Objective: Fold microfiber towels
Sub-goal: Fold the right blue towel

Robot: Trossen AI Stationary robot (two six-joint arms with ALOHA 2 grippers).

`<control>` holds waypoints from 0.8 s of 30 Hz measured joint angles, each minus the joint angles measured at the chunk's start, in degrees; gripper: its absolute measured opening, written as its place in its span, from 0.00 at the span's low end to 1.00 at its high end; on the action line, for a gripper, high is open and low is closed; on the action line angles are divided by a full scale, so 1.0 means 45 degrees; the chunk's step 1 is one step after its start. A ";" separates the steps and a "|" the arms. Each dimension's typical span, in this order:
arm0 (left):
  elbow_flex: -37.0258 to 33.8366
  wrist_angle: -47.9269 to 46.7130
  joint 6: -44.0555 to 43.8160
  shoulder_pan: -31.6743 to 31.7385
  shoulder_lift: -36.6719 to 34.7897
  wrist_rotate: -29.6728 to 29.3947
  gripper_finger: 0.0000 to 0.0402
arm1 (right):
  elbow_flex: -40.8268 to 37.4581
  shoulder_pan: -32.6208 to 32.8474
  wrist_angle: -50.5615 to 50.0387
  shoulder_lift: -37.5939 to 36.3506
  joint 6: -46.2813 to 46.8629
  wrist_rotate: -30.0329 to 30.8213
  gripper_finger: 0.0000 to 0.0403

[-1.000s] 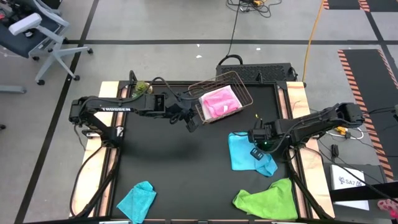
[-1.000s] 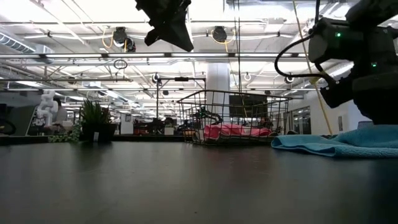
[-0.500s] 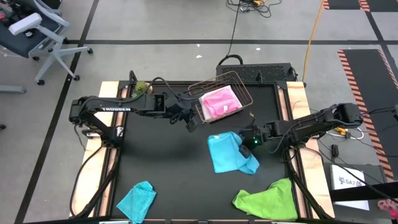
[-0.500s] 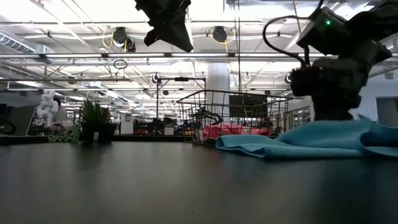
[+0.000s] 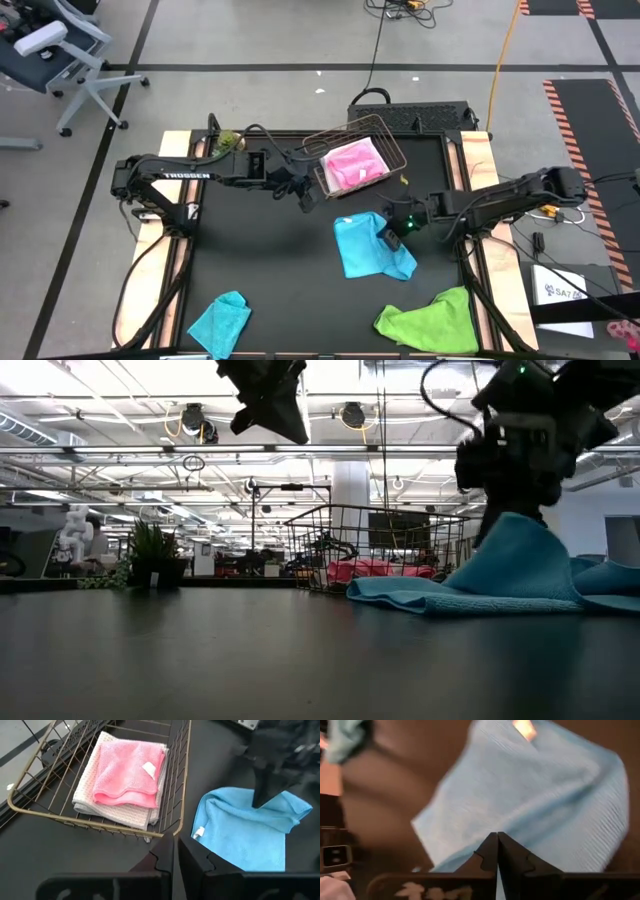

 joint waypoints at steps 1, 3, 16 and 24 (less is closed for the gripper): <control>0.0000 -0.0038 0.0022 0.0000 0.0000 0.0000 0.06 | 0.0079 0.0001 0.0081 -0.0123 -0.0196 0.0001 0.00; 0.0000 -0.0074 0.0014 0.0000 0.0000 -0.0008 0.06 | 0.0310 0.0001 0.0125 -0.0262 -0.0490 0.0017 0.00; 0.0000 -0.0260 0.0028 0.0000 0.0000 -0.0068 0.06 | 0.0674 0.0486 -0.3577 -0.1061 -0.0321 0.0149 0.00; 0.0000 -0.0347 0.0016 0.0000 0.0000 -0.0068 0.06 | 0.2695 0.1161 -0.7434 -0.0569 -0.1762 0.0399 0.00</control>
